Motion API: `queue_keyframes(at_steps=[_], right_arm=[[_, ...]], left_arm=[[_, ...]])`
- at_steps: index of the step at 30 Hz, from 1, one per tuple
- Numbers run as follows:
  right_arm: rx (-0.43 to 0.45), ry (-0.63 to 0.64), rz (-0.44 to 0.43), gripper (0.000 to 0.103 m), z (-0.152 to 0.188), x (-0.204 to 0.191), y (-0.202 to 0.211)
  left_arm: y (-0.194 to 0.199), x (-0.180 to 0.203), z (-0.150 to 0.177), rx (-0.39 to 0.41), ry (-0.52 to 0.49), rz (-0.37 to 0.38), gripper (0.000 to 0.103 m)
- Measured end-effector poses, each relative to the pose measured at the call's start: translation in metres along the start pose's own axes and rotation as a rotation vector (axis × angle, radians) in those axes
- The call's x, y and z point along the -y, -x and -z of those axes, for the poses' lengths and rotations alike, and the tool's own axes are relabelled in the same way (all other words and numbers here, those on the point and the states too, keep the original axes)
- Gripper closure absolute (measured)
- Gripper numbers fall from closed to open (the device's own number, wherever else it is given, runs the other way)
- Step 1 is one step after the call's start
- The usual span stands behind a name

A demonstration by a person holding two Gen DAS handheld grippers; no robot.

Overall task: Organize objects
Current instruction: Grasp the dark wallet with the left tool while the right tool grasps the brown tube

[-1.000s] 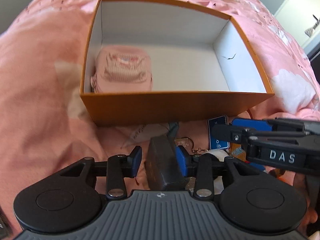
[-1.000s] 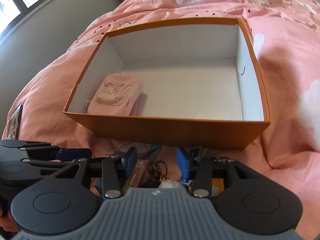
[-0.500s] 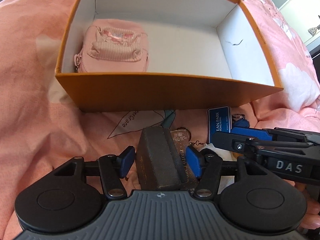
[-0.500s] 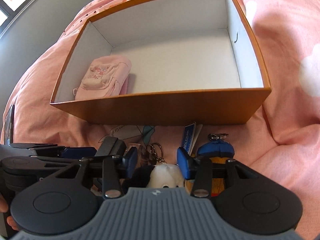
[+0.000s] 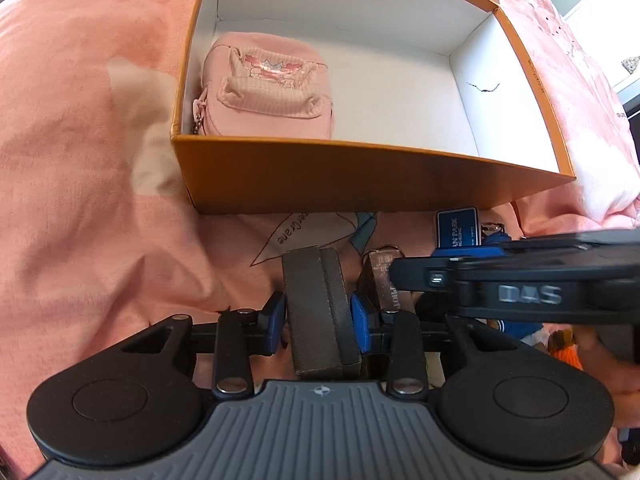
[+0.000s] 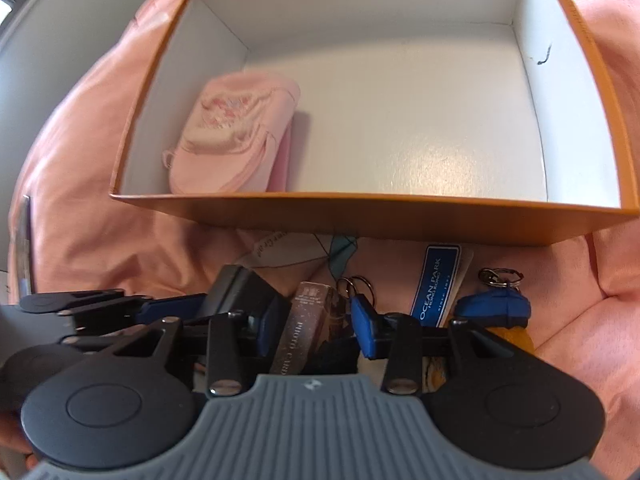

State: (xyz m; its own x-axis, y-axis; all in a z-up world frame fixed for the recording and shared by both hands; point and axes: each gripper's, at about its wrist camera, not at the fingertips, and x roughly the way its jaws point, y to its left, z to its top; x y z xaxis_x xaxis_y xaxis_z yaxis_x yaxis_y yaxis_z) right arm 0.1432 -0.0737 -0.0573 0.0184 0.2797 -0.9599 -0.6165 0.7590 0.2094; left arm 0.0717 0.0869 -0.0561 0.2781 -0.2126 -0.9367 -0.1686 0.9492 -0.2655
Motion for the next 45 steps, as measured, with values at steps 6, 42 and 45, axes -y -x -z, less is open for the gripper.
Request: queue_keyframes(at_steps=[6,42,45], right_arm=[[-0.116,0.026,0.056,0.062,-0.007,-0.011,-0.024],[-0.083,-0.016,-0.107,0.079,0.005,0.014,0.018],[-0.023,0.031,-0.111,0.079,0.004,0.013,0.043]], left_arm=[[0.0,-0.001,0.002,-0.002,-0.024,0.016,0.063],[0.027,0.015,0.008,0.125,-0.056,-0.035,0.064],[0.047,0.025,0.006,0.187,-0.085,-0.035,0.063]])
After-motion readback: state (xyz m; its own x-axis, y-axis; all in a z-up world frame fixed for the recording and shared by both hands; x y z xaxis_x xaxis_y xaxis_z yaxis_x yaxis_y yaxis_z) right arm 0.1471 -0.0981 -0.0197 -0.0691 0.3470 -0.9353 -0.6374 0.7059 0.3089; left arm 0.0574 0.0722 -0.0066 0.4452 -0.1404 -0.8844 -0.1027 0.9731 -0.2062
